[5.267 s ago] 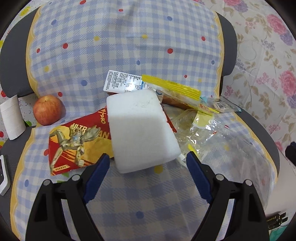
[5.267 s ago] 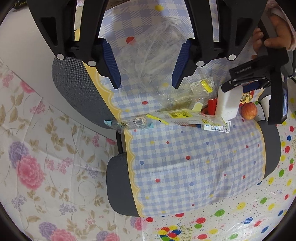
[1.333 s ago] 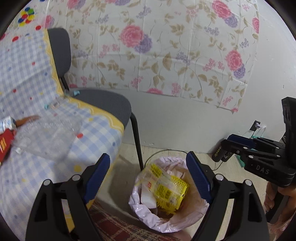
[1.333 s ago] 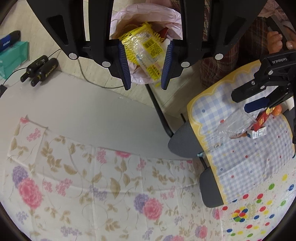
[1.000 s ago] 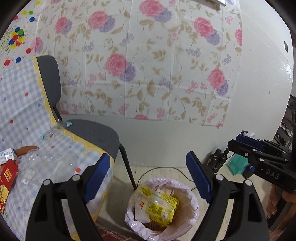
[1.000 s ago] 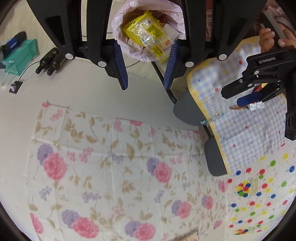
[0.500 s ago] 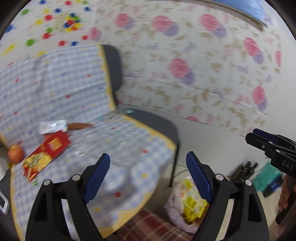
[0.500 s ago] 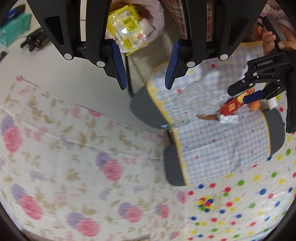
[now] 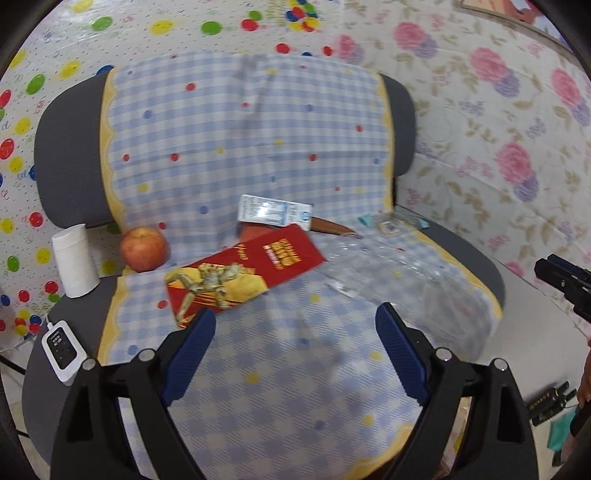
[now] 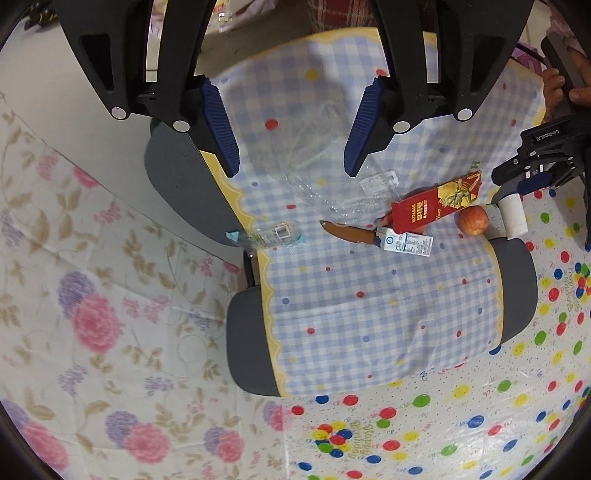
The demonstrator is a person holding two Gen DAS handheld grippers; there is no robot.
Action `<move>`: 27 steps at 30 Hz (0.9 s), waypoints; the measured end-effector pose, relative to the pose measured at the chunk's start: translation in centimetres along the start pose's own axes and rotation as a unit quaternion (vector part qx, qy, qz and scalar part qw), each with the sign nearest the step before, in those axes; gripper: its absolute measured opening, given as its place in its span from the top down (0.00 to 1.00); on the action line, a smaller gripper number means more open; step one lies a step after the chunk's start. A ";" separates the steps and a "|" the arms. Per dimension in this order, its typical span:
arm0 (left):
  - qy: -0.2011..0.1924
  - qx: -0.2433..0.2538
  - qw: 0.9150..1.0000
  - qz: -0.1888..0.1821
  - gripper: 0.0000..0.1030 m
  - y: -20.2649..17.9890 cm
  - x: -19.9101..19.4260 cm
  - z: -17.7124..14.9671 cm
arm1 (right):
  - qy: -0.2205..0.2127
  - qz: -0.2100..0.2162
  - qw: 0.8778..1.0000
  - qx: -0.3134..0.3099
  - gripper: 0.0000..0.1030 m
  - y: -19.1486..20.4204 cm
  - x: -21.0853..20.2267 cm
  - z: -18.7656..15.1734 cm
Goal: Collect trash
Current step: 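Return both grippers to the chair and grasp the clear plastic bag with the right gripper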
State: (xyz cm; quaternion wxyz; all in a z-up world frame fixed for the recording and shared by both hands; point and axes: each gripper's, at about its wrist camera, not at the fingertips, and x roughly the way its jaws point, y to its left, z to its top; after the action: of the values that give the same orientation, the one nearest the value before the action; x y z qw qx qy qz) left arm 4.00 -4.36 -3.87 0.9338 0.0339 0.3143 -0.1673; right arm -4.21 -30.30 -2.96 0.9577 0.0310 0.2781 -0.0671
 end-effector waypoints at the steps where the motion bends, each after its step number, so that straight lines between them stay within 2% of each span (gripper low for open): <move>1: 0.003 -0.003 1.000 0.006 0.17 0.4 0.6 0.1 | 0.003 0.000 1.000 -0.005 0.41 0.0 1.0 0.5; 8: 0.008 -0.014 1.000 0.024 0.17 1.4 4.2 2.0 | 0.018 -0.005 1.000 -0.008 0.39 -2.1 6.9 3.5; 12: 0.005 -0.011 0.999 0.031 0.17 1.3 6.6 4.0 | 0.043 -0.002 0.999 -0.003 0.39 -3.9 12.3 5.6; 17: 0.011 -0.012 0.999 0.039 0.17 1.4 9.9 6.3 | 0.079 -0.003 0.997 -0.007 0.27 -5.9 19.9 7.7; 22: 0.018 -0.010 0.999 0.049 0.17 1.5 12.7 7.9 | 0.118 0.007 0.993 -0.005 0.27 -7.6 26.9 9.0; 27: 0.024 -0.011 0.998 0.059 0.17 1.5 15.0 8.9 | 0.139 -0.002 0.990 -0.004 0.20 -9.1 32.1 9.8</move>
State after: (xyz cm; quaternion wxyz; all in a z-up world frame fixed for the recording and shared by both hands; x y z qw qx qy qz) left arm 20.79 -8.85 -5.81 0.9347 0.0462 0.3355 -0.1078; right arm 26.52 -43.81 -12.15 0.9096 0.0356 0.4091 -0.0630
